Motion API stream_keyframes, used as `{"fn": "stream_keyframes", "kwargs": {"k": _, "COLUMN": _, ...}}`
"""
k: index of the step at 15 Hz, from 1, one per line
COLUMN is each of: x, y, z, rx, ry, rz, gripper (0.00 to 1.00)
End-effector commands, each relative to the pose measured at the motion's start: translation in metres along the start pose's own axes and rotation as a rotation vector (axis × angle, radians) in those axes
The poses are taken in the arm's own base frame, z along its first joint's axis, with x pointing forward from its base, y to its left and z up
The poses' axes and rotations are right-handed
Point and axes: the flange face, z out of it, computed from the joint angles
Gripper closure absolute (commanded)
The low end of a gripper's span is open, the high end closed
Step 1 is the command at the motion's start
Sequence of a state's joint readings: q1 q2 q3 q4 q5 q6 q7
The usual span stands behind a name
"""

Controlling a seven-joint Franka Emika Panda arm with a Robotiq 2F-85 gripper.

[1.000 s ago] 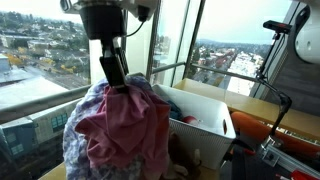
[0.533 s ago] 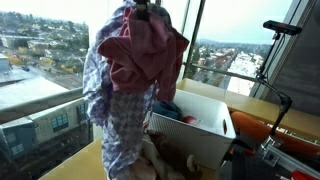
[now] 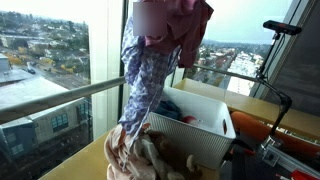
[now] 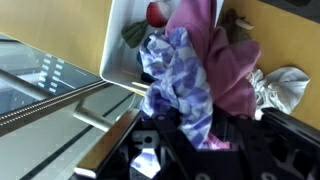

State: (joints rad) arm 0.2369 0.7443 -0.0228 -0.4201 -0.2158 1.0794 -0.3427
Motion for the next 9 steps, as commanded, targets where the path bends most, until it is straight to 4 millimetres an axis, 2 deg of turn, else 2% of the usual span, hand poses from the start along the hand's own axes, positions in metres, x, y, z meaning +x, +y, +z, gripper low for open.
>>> {"fn": "stream_keyframes", "kwargs": {"k": 1, "x": -0.041, "y": 0.032, "z": -0.029, "rx": -0.01, "ry": -0.003, "rz": 0.082, "gripper": 0.94}}
{"fn": "stream_keyframes", "kwargs": {"k": 4, "x": -0.054, "y": 0.038, "z": -0.033, "rx": -0.007, "ry": -0.032, "rz": 0.109, "gripper": 0.94}}
{"fn": "stream_keyframes", "kwargs": {"k": 9, "x": -0.044, "y": 0.036, "z": -0.004, "rx": 0.059, "ry": -0.106, "rz": 0.105, "gripper": 0.94}}
